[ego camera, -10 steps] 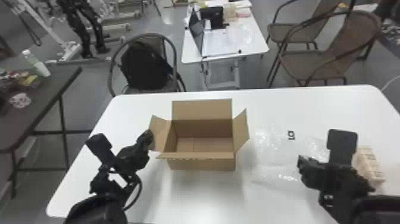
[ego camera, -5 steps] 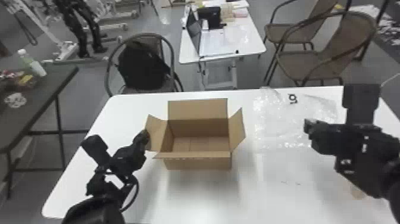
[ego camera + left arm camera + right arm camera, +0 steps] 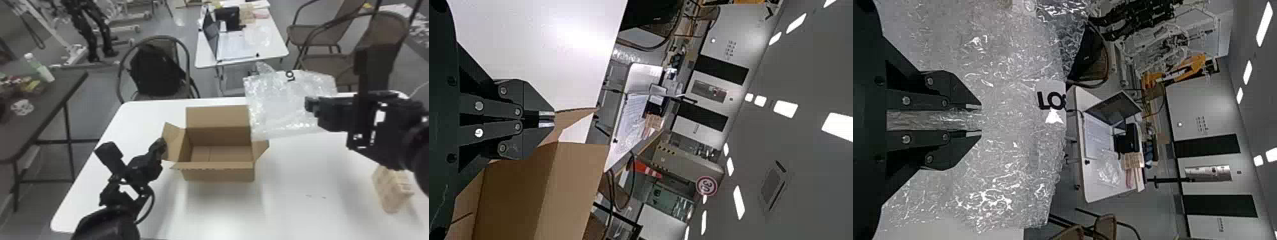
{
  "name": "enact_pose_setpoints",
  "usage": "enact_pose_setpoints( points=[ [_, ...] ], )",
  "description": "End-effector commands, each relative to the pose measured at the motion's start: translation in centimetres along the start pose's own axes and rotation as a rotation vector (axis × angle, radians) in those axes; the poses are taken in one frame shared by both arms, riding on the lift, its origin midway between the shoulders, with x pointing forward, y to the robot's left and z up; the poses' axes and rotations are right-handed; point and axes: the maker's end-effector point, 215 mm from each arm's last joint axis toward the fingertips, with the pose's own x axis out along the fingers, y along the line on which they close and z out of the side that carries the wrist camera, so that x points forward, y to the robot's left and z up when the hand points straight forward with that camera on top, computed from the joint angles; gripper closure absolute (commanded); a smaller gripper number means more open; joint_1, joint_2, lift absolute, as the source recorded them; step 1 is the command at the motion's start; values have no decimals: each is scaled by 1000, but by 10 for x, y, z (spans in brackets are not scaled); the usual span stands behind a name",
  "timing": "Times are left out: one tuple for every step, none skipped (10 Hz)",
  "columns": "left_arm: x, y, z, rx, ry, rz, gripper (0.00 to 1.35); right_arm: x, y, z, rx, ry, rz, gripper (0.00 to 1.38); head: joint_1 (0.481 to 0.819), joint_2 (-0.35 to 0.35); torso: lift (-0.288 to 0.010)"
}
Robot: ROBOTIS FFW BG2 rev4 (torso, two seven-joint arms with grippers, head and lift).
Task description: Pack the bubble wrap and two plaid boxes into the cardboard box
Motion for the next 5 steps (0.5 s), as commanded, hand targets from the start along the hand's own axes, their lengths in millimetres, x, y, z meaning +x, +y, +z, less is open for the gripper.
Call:
enact_pose_setpoints(
  points=[
    [2,-2,0,5,5,-5,1213,27,31,-8,9,15,56,1035,695,239,-71],
    [4,-5,0,12,9,-9,1213,42,52,-11,23,14,92,1035,695,262,-71],
    [5,-5,0,19,15,-11,1213,57,71,-14,36,6,128,1035,695,284,-71],
    [6,-4,1,29,19,-13,1213,72,95,-18,51,7,173,1035,695,304,-71],
    [7,-4,2,42,24,-17,1213,86,121,-17,71,6,221,1035,695,326,-71]
  ],
)
